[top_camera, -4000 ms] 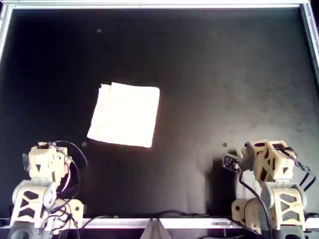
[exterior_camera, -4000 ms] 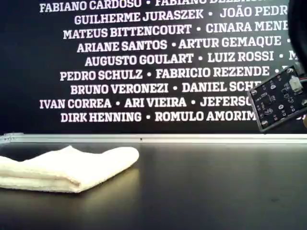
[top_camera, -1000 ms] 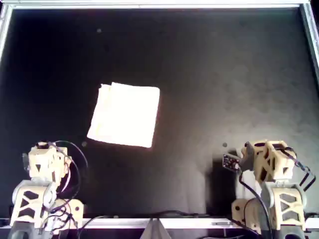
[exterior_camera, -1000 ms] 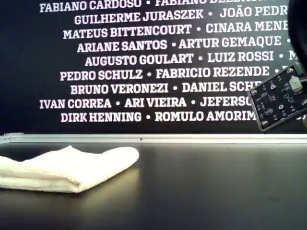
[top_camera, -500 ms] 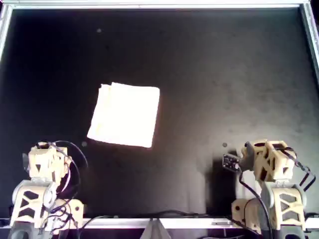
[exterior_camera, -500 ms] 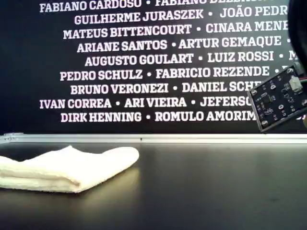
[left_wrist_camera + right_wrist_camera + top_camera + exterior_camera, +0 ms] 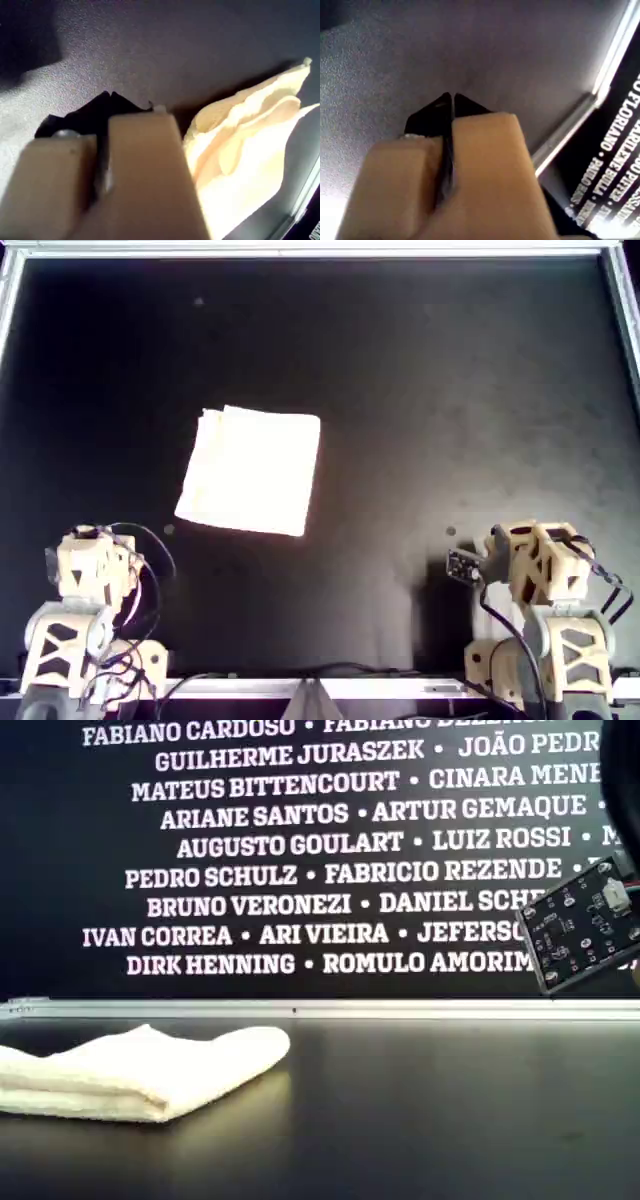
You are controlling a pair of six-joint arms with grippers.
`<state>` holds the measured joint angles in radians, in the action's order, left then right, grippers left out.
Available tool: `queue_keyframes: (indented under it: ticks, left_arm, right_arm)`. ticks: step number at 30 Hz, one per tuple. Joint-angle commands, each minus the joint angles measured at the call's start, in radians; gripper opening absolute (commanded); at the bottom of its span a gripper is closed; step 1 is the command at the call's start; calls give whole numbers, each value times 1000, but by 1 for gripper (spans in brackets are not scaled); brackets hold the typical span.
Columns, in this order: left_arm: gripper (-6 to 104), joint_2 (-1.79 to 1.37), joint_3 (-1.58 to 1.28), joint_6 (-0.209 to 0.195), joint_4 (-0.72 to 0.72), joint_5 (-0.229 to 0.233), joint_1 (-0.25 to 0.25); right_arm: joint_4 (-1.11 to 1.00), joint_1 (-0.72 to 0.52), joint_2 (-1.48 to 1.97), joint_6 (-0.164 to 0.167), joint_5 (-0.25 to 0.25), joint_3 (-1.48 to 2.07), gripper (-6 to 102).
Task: Fold a cloth
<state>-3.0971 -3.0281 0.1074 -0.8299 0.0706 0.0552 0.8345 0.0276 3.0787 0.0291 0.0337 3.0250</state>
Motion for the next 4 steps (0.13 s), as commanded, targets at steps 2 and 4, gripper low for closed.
queue_keyframes:
  ticks: [2, 4]
  left_arm:
    - [-1, -3, 12, 3, 0, 5, -12]
    - [-1, -3, 12, 3, 0, 5, -12]
  right_arm:
    - [14, 3, 23, -5, 2, 15, 0]
    - [14, 3, 23, -5, 2, 15, 0]
